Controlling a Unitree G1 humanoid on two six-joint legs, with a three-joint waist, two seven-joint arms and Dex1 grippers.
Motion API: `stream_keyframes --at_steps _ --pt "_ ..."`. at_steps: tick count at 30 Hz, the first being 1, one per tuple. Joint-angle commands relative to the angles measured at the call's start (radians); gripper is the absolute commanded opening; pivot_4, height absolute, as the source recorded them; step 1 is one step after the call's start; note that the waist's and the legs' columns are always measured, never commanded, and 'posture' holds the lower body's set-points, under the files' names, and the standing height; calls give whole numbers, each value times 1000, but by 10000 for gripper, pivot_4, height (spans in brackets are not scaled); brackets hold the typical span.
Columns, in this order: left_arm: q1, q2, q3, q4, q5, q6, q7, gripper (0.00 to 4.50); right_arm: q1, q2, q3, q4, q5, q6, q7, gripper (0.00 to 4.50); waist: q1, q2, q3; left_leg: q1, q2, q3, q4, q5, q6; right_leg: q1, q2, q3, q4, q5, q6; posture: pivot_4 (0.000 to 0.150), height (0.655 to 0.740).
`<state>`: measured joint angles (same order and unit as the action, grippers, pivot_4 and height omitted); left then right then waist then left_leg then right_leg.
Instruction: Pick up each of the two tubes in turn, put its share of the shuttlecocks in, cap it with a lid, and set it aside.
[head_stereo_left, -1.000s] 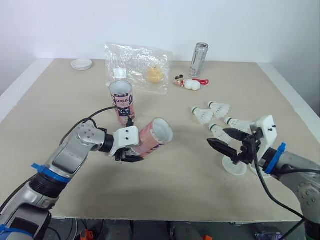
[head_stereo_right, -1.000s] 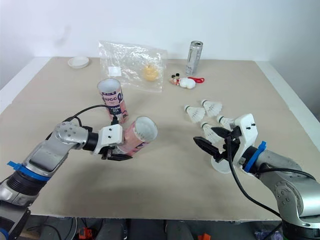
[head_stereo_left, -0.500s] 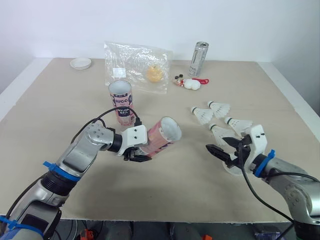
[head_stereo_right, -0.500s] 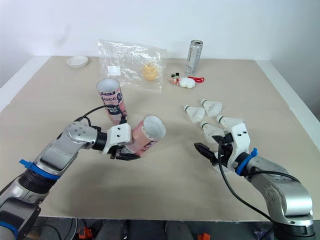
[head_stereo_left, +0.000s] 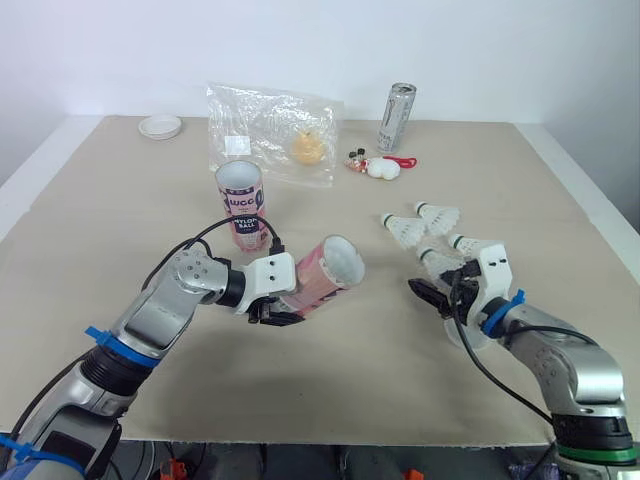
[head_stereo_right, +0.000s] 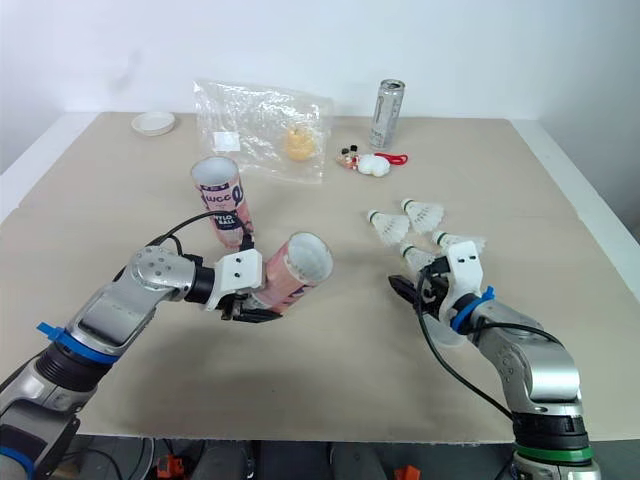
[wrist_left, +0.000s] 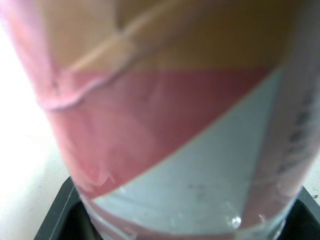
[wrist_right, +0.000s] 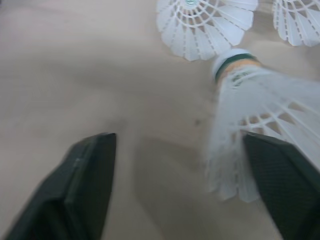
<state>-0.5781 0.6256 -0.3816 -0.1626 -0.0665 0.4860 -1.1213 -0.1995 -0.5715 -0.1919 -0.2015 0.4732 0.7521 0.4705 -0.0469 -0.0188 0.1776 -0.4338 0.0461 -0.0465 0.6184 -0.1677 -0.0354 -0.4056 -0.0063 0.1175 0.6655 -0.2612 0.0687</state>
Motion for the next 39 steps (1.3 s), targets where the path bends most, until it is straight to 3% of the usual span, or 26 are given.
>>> stream_keyframes --at_steps 1,4,5,15,24,27,31,39 --pt "14 16 -2 -18 4 5 -2 27546 -17 4 2 10 -33 -48 -6 18975 0 0 0 0 0 0 0 0 0 0 0 0 0 0 0 1500 7400" --pt "13 15 -1 -20 2 7 2 27546 -25 6 8 27 -50 -69 4 3824 0 0 0 0 0 0 0 0 0 0 0 0 0 0 0 1500 7400" --pt "12 15 -2 -20 1 7 2 27546 -28 3 14 30 -55 -73 12 609 0 0 0 0 0 0 0 0 0 0 0 0 0 0 0 1500 7400" --pt "19 17 -1 -1 2 -6 3 27546 -31 -77 48 -21 -93 -122 111 609 0 0 0 0 0 0 0 0 0 0 0 0 0 0 0 1500 7400" --pt "17 24 1 39 -1 -25 -5 27546 -111 -370 -36 -162 7 -171 433 609 -1 1 0 1 0 0 0 0 0 1 0 0 0 1 0 1500 7400" --pt "10 17 -3 52 -2 -28 -6 27546 -216 -431 -20 -154 22 -238 534 609 -1 1 0 3 1 1 0 0 0 2 0 0 0 0 -2 1500 7400" --pt "0 11 -9 65 0 -19 -6 27546 -409 -412 98 -177 13 -305 622 609 -4 1 0 4 1 2 1 0 0 2 0 0 0 0 -5 1500 7400" --pt "-7 3 -2 63 -4 -4 5 27546 -494 -399 267 -172 -81 -427 751 609 0 0 0 2 1 1 1 0 0 2 0 0 0 0 -3 1500 7400"
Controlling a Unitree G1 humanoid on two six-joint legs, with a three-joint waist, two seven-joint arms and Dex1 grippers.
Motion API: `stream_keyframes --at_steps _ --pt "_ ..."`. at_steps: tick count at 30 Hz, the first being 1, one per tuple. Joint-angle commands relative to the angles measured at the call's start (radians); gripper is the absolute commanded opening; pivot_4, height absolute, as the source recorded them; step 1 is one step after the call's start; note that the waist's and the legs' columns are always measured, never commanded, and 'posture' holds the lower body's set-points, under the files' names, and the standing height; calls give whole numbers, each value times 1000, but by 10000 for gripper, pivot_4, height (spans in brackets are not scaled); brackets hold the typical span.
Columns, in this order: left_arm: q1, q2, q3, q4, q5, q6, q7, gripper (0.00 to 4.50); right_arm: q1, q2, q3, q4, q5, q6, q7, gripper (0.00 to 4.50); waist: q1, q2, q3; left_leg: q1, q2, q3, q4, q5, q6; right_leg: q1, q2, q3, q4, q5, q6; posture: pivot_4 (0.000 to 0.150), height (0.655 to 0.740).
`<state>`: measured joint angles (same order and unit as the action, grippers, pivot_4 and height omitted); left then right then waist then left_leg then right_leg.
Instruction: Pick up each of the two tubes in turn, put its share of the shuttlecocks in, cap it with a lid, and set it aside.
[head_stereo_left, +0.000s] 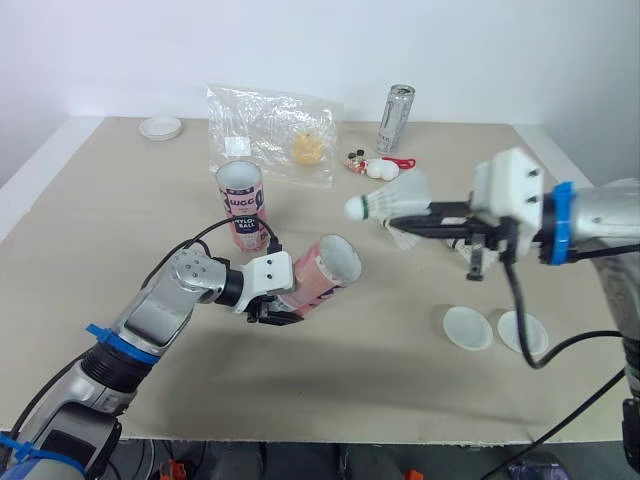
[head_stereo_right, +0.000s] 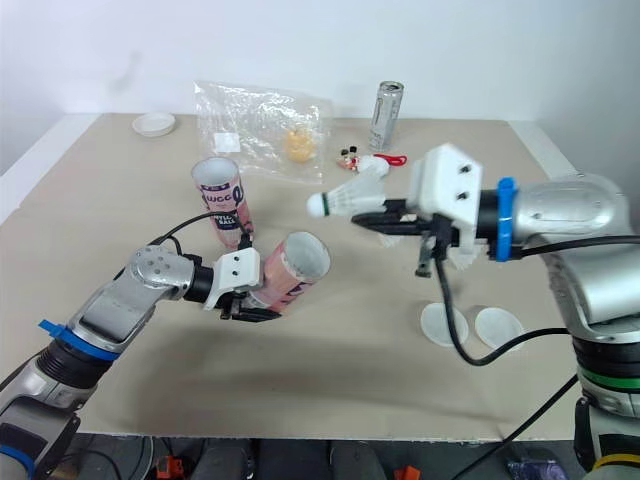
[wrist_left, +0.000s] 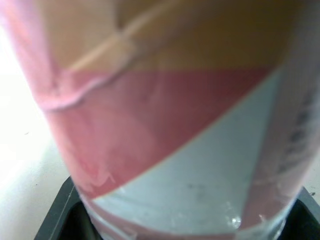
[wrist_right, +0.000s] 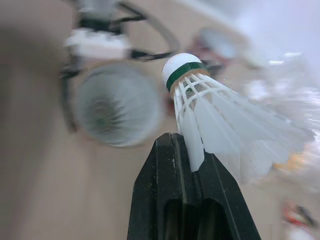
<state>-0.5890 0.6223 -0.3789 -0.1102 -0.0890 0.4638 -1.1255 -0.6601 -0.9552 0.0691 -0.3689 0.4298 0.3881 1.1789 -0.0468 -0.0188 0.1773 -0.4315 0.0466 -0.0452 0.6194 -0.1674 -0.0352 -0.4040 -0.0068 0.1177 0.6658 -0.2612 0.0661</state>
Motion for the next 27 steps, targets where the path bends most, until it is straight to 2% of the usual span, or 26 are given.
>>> stream_keyframes --at_steps 1,10,14,17,21,22,23,25,27 --pt "5 7 -4 7 17 21 11 27546 -37 -16 17 4 -51 -87 59 609 1 0 0 0 0 0 0 0 0 0 0 0 0 0 0 1500 7400" --pt "18 4 3 -22 7 49 26 27546 -84 28 108 78 -152 -227 143 609 0 0 0 1 0 0 0 0 0 0 0 -1 0 0 -2 1500 7400" --pt "24 6 4 -31 5 56 30 27546 -130 61 123 106 -146 -210 164 609 0 0 0 1 0 0 0 0 0 0 0 -1 0 1 -1 1500 7400" --pt "24 7 4 -31 3 59 33 27546 -146 69 123 117 -148 -211 178 8752 0 0 0 1 0 0 0 0 0 0 0 -1 0 1 -1 1500 7400" --pt "32 11 4 -35 2 57 34 27546 -174 77 109 119 -125 -173 185 28289 0 0 0 1 0 0 0 0 0 0 0 -1 1 1 0 1500 7400" --pt "33 12 4 -37 2 58 34 27546 -176 75 103 115 -115 -161 187 31966 0 0 0 1 0 0 0 0 0 0 0 -1 1 1 0 1500 7400" --pt "35 12 3 -37 3 57 35 27546 -174 78 83 103 -72 -116 182 38981 0 0 0 1 0 0 0 0 0 0 0 -1 1 1 0 1500 7400" --pt "37 13 1 -38 4 56 34 27546 -175 85 43 90 0 -34 161 44716 0 0 0 1 0 0 0 0 0 0 0 -1 1 1 -1 1500 7400" --pt "37 14 1 -36 6 54 33 27546 -190 94 -5 102 77 74 120 44716 0 0 0 1 0 -1 0 0 0 0 0 -1 1 1 0 1500 7400"
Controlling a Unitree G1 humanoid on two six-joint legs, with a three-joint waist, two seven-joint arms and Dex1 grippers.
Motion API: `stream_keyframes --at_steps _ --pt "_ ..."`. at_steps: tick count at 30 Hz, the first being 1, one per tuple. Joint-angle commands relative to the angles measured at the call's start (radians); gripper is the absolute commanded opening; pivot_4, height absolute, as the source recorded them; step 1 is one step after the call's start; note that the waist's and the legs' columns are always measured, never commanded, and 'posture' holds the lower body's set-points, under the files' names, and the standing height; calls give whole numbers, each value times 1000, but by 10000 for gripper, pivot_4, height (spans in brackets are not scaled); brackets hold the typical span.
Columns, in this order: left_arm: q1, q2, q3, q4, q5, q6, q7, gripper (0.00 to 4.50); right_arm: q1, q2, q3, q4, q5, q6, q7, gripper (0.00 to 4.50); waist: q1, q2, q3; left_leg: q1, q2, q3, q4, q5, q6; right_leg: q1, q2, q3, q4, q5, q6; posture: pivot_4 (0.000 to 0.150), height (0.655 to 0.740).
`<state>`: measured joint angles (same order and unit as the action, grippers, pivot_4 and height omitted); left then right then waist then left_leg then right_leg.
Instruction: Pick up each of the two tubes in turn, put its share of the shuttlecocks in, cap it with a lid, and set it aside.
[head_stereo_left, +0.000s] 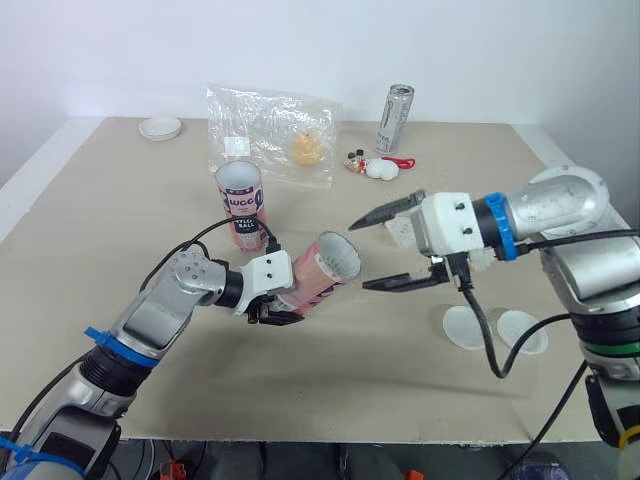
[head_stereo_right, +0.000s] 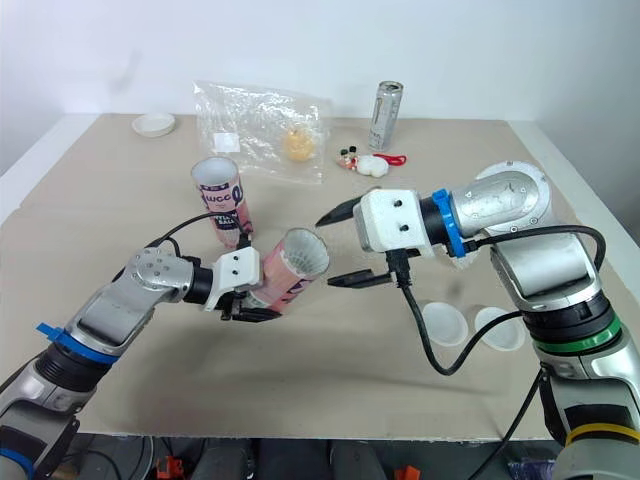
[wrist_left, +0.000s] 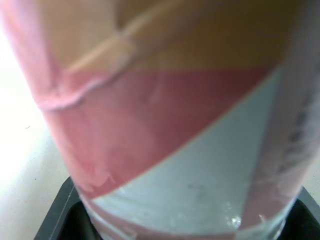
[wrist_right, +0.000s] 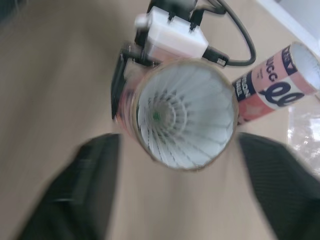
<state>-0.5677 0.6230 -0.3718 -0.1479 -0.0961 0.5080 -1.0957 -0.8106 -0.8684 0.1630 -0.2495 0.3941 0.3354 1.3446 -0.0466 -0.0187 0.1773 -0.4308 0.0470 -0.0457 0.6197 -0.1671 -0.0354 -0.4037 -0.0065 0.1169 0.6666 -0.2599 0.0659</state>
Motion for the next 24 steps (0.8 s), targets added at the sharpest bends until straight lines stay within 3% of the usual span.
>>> stream_keyframes --at_steps 1,5,7,8,10,13,14,16,24 --pt "14 16 -10 3 18 5 1 27546 -49 5 -124 3 145 182 -60 44716 0 0 0 0 0 0 0 0 0 0 0 0 0 0 0 1500 7400" --pt "8 24 -19 12 28 -12 -7 27546 -75 17 -160 66 174 246 -94 44716 0 0 0 0 0 0 0 0 0 0 0 0 0 0 0 1500 7400" --pt "1 33 -28 19 41 -26 -13 27546 -90 31 -143 95 154 231 -92 39752 -1 0 0 0 0 0 0 0 0 0 0 0 0 0 0 1500 7400" --pt "-2 38 -32 23 47 -33 -15 27546 -95 37 -120 100 134 219 -89 36790 -1 0 0 0 0 0 0 0 0 0 0 0 0 0 0 1500 7400" --pt "-7 40 -34 27 50 -37 -17 27546 -103 49 -79 98 103 209 -80 25015 -2 0 0 0 0 0 0 0 0 0 1 0 0 0 0 1500 7400" --pt "-10 35 -32 26 46 -33 -20 27546 -127 82 -23 85 69 199 -79 14515 -2 0 0 0 1 0 0 0 0 -1 1 0 1 1 0 1500 7400" --pt "-10 32 -30 23 42 -29 -20 27546 -131 90 2 73 63 203 -67 8278 -2 1 0 0 1 0 0 0 0 -1 1 0 1 1 1 1500 7400" --pt "-10 30 -28 19 39 -23 -21 27546 -132 88 53 59 33 192 -33 846 -1 0 0 0 1 0 0 0 0 -1 1 0 1 1 1 1500 7400" --pt "-13 25 -24 9 31 -10 -22 27546 -173 110 194 100 -94 105 66 846 -1 1 0 0 1 0 0 0 0 -1 1 0 1 0 1 1500 7400"
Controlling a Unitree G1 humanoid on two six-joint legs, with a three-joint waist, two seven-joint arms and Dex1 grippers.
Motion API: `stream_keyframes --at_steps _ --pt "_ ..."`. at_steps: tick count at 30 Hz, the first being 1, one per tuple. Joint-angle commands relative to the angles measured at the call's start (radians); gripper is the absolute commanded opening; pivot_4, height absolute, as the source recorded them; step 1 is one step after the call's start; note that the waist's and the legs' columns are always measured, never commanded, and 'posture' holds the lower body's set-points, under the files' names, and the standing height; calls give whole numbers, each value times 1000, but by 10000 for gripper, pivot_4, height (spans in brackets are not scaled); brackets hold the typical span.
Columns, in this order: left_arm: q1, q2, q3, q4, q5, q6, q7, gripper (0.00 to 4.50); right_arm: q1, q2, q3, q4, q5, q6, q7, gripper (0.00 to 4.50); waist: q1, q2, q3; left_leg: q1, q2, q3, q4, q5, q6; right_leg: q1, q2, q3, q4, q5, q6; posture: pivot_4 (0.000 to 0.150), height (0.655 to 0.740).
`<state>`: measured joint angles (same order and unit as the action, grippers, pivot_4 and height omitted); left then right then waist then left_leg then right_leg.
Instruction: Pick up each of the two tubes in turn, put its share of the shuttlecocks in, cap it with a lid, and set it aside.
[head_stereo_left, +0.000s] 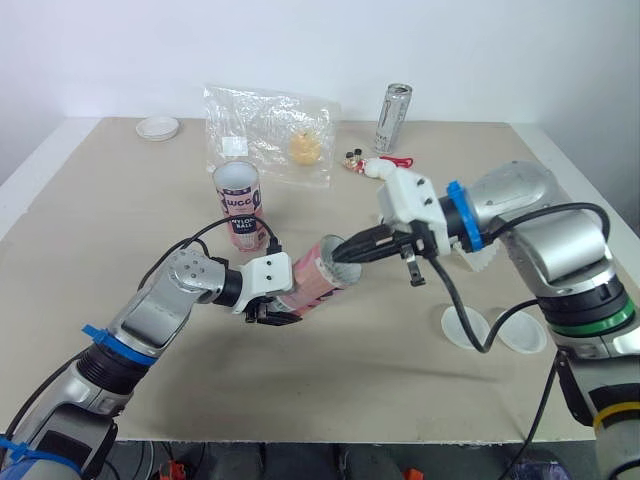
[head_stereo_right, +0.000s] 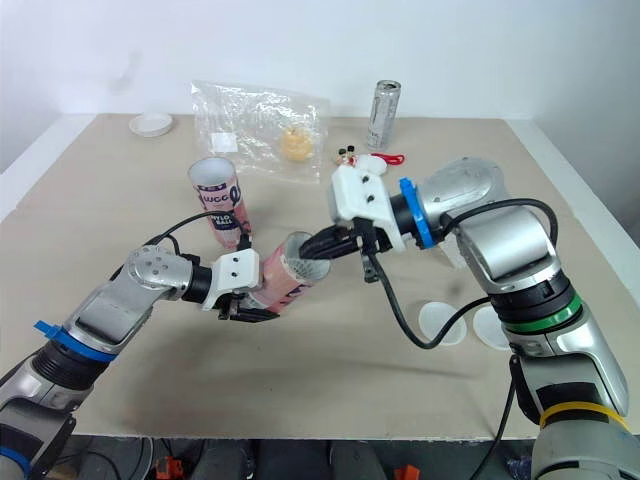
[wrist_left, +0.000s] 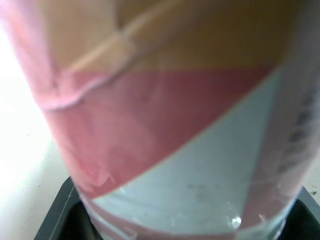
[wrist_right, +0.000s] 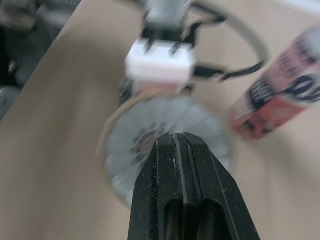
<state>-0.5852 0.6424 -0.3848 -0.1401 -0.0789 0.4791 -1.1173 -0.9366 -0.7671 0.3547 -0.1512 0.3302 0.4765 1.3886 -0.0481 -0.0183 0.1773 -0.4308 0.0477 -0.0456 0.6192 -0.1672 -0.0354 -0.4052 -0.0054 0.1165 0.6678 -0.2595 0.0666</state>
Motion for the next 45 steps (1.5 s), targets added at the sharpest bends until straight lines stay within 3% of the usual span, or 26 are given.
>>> stream_keyframes --at_steps 1,12,24,29,34,45 --pt "3 5 -11 1 13 20 0 27546 -56 16 16 14 -47 -49 31 846 0 0 0 0 0 0 0 0 0 0 0 0 0 0 0 1500 7400" --pt "-10 -15 -15 9 13 23 4 27546 -198 145 221 235 -274 -182 149 846 1 0 0 0 0 0 0 0 0 0 0 0 0 0 0 1500 7400" --pt "-4 -25 -12 -1 10 38 18 27546 -223 259 262 340 -331 -250 210 846 0 0 0 6 0 0 0 0 0 2 0 -1 9 -2 -4 1500 7400" --pt "11 -26 -5 -8 1 43 23 27546 -251 244 212 326 -241 -198 226 846 -1 0 0 8 0 -1 1 1 0 2 1 -1 13 -5 -8 1500 7400" --pt "27 -25 2 -4 -3 37 23 27546 -277 160 162 278 -89 -111 226 846 1 0 0 6 0 -1 1 1 -1 1 0 -1 13 -5 -6 1500 7400" --pt "39 -10 13 18 3 14 17 27546 -233 -16 1 218 63 17 219 846 1 0 0 4 -1 -2 0 1 -1 0 0 -1 13 -8 -7 1500 7400"
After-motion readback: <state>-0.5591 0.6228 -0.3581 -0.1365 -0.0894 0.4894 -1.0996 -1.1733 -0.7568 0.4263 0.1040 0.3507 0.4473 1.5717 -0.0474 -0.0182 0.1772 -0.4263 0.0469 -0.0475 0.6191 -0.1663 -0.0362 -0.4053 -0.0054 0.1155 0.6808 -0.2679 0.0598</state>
